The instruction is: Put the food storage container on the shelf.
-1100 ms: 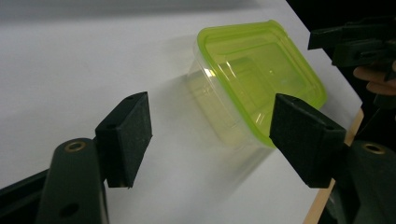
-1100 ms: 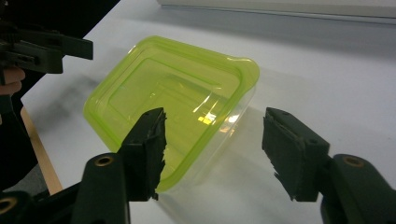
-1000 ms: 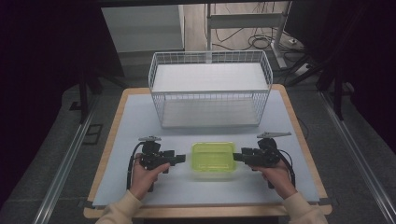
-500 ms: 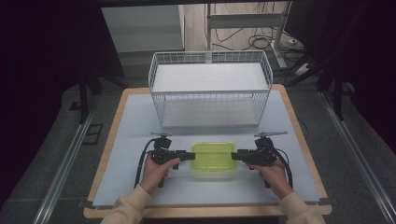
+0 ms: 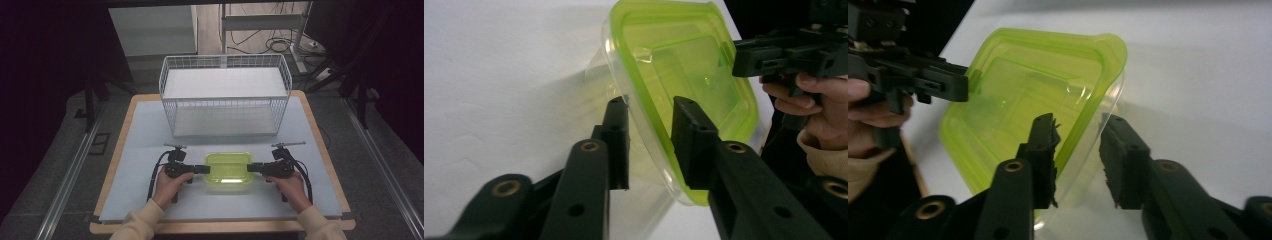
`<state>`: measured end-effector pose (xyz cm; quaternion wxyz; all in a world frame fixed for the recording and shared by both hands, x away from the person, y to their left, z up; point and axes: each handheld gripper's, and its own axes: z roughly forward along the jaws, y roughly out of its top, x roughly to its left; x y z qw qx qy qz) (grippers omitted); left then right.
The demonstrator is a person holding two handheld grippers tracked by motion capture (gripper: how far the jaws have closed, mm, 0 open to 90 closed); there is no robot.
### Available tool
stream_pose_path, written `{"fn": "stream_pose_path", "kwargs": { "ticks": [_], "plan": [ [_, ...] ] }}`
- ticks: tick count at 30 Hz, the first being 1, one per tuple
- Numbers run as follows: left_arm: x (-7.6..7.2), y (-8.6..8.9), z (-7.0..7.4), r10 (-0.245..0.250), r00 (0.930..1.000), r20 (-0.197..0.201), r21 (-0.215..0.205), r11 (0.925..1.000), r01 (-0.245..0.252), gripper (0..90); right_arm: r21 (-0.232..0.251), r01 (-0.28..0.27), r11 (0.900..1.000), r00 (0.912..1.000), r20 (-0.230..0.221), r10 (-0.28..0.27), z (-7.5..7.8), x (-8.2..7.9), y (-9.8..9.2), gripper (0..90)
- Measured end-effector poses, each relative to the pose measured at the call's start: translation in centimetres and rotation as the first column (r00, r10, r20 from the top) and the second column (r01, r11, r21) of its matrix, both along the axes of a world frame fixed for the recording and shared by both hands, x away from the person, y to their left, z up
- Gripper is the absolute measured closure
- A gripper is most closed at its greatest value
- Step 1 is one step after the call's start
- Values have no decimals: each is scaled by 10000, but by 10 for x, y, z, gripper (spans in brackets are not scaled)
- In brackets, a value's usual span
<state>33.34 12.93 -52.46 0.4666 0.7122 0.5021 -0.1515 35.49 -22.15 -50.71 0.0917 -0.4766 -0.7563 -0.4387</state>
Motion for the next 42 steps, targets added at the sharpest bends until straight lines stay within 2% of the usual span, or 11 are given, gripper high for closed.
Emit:
{"fn": "stream_pose_path", "kwargs": {
  "ticks": [2,6,9,17,25,29,33,42],
  "plan": [
    [-1,1,2,-26,10000,55,-93,10000,26,726,267,9,9996,9997,-228,-3,-1,0,-1,718],
    [-4,3,5,7,9997,244,-252,9997,-1,776,605,125,9981,9997,-201,-113,4,-3,-4,776],
    [-7,3,8,-37,9991,432,-218,9998,46,808,803,198,9966,9997,-145,-187,8,-5,-6,811],
    [-12,6,14,-111,9976,681,-435,9990,141,808,974,185,9951,9997,138,-199,15,-11,-7,812],
    [-17,9,21,-157,9953,951,-420,9989,198,807,997,34,9950,9991,411,-75,20,-14,-5,811],
    [-19,9,26,-172,9930,1168,-377,9991,217,806,992,-6,9951,9983,574,-52,23,-15,-4,811],
    [-23,10,35,-94,9875,1571,-251,9996,135,806,1016,-83,9948,9966,828,-2,28,-17,-3,810],
    [-25,13,46,-102,9829,1838,-315,9994,162,806,1053,-162,9943,9918,1280,26,40,-20,0,809]
  ]
}}
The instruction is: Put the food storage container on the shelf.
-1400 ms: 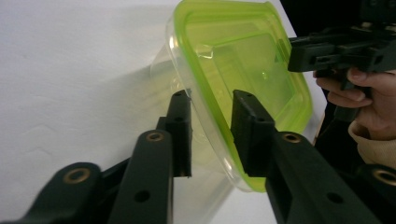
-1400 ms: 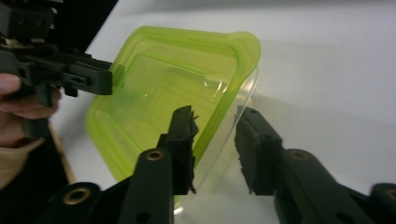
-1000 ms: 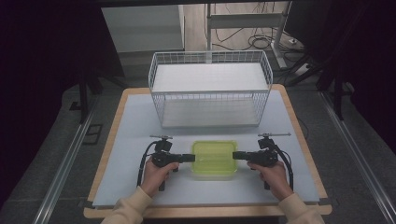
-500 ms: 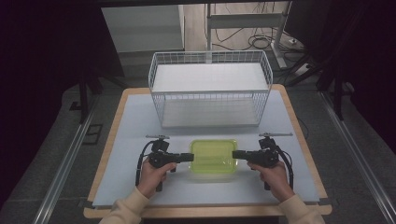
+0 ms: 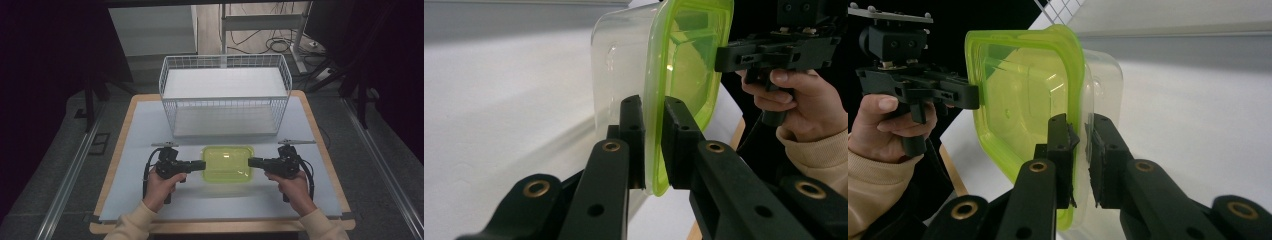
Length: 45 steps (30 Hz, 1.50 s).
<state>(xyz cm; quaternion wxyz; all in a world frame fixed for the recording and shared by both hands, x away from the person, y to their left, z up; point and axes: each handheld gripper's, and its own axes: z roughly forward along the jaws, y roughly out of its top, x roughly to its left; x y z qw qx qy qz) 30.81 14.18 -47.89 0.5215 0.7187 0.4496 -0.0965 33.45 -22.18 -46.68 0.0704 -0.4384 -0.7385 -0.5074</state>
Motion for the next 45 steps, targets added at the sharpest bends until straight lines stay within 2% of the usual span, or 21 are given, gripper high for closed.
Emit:
{"fn": "stream_pose_path", "kwargs": {
  "ticks": [18,45],
  "plan": [
    [5,4,23,16,9994,352,-5,10000,-15,806,-145,-22,9999,9977,673,32,24,3,5,808],
    [15,10,57,187,9953,953,-84,9998,-179,806,-193,-9,9998,9914,1309,35,61,13,12,808]
  ]
}}
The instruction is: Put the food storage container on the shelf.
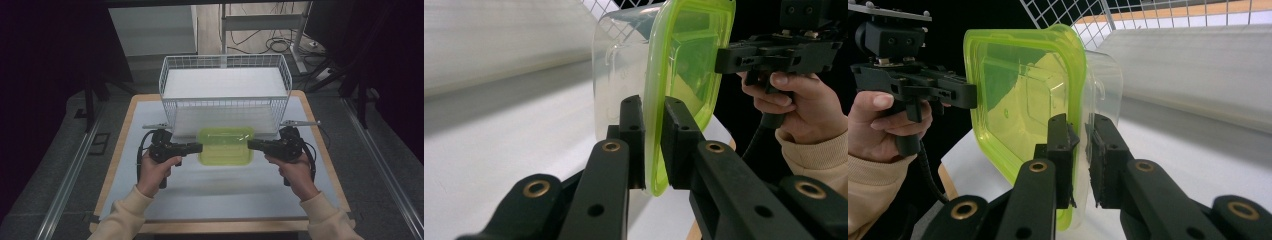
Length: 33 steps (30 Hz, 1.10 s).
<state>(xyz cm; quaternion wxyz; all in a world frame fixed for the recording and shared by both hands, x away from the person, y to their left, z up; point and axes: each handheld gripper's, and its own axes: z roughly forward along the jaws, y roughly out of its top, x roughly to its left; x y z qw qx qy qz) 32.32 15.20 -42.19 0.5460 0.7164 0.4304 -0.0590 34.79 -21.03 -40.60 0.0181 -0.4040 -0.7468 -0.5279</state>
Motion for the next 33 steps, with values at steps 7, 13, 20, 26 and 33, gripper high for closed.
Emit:
{"fn": "stream_pose_path", "kwargs": {
  "ticks": [7,13,20,26,33],
  "plan": [
    [2,1,7,36,9999,161,-3,10000,-36,806,2,18,10000,10000,92,-18,9,3,2,808],
    [4,2,14,45,9996,282,14,10000,-45,807,-8,30,10000,9998,200,-30,16,5,3,808],
    [7,3,21,133,9994,330,-1,9999,-133,807,-41,27,10000,9993,371,-26,25,8,5,808],
    [11,4,30,200,9989,424,-5,9998,-200,807,-24,56,10000,9990,450,-55,33,12,7,808],
    [18,4,40,273,9982,531,-25,9996,-272,807,-7,124,9999,9983,570,-123,45,18,8,808]
  ]
}}
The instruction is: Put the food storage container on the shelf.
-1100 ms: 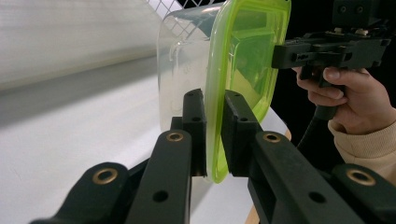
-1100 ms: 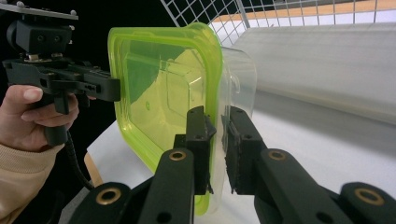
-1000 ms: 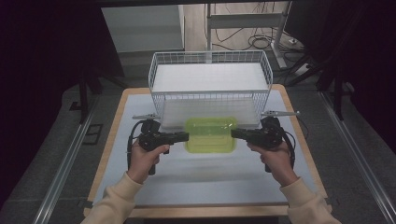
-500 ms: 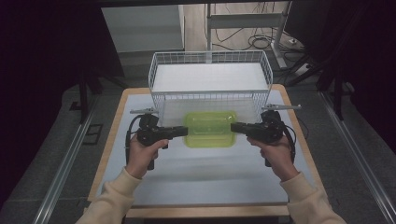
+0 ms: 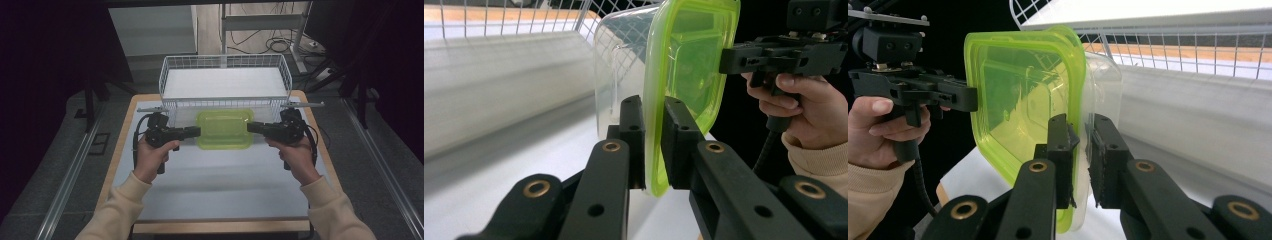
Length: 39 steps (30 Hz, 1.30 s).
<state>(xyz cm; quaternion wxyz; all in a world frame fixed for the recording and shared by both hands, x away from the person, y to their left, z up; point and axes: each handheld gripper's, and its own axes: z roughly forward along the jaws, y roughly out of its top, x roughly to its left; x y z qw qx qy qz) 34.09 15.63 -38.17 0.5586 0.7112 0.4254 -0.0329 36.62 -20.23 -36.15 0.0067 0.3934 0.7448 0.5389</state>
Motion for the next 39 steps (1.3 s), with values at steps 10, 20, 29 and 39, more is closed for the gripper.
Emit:
{"fn": "stream_pose_path", "kwargs": {
  "ticks": [10,20,29,39],
  "plan": [
    [12,1,11,70,9997,216,84,9999,-72,808,-33,86,10000,9998,182,-85,12,11,2,808],
    [23,1,17,87,9996,283,150,9998,-91,808,37,148,9999,9998,130,-149,16,22,3,807],
    [33,0,29,107,9990,443,286,9995,-120,809,38,203,9998,9994,275,-204,24,30,3,806],
    [49,0,48,204,9983,553,337,9992,-223,808,-33,292,9996,9984,479,-291,44,43,5,806]
  ]
}}
